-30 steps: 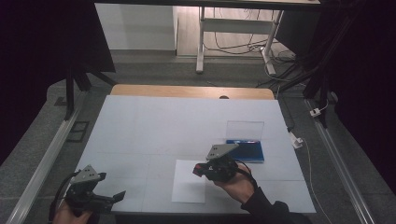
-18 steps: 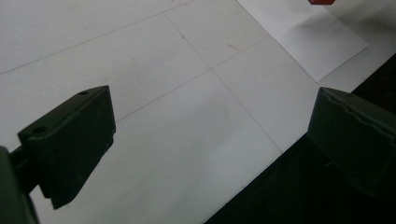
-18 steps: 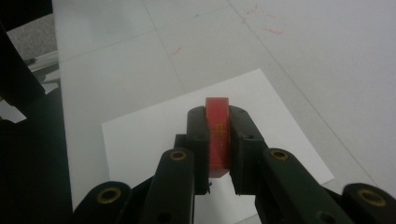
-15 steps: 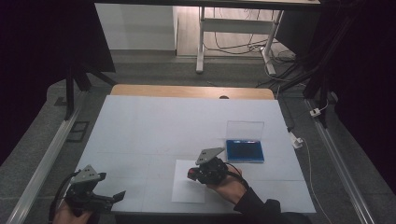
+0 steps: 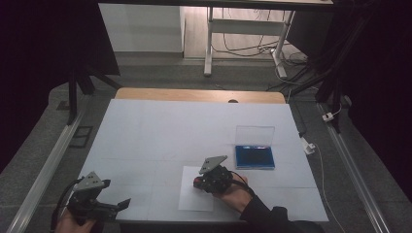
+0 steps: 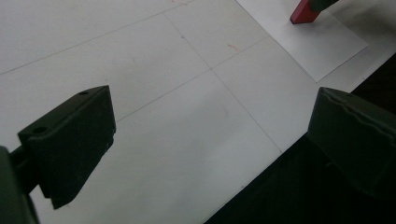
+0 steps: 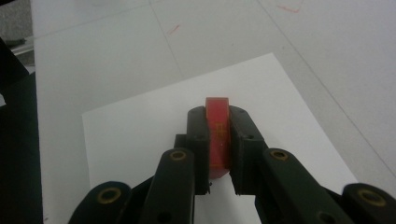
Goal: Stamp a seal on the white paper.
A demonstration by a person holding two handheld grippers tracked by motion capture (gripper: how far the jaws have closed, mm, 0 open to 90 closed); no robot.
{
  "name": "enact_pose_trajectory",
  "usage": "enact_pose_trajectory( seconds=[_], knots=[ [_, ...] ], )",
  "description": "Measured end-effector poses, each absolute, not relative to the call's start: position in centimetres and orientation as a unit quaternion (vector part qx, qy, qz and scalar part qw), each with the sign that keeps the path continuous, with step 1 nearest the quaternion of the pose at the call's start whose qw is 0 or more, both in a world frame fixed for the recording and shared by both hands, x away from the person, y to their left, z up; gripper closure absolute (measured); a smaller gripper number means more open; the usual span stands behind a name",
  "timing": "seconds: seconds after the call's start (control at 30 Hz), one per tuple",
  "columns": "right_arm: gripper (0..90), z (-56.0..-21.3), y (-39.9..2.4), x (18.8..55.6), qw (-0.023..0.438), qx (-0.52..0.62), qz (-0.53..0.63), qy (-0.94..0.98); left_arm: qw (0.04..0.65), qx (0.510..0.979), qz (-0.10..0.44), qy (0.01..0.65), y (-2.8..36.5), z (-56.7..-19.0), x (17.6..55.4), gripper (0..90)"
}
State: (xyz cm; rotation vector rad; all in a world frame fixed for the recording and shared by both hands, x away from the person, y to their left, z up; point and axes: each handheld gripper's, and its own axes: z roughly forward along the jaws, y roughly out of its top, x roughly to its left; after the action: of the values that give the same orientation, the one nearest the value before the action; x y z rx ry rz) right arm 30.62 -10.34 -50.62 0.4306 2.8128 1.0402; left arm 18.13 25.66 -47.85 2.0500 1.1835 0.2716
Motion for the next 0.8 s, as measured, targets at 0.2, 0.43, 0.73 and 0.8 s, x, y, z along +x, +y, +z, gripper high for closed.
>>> enact_pose_trajectory(
  seconds=[0.2,0.43,0.73,0.8],
  knots=[
    [80.3,-50.7,-10.2,30.7,0.052,0.147,0.339,0.928,0.369,0.800,0.106,0.461,25.6,-47.8,18.1,1.3],
    [80.5,-50.6,-10.0,30.3,0.066,0.146,0.328,0.931,0.367,0.801,0.106,0.461,25.6,-47.8,18.1,1.3],
    [80.5,-50.5,-9.5,29.7,0.091,0.132,0.315,0.935,0.367,0.801,0.106,0.461,25.5,-47.9,18.2,1.4],
    [80.5,-50.6,-9.6,29.8,0.085,0.133,0.319,0.935,0.367,0.801,0.106,0.461,25.6,-47.9,18.2,1.4]
  ],
)
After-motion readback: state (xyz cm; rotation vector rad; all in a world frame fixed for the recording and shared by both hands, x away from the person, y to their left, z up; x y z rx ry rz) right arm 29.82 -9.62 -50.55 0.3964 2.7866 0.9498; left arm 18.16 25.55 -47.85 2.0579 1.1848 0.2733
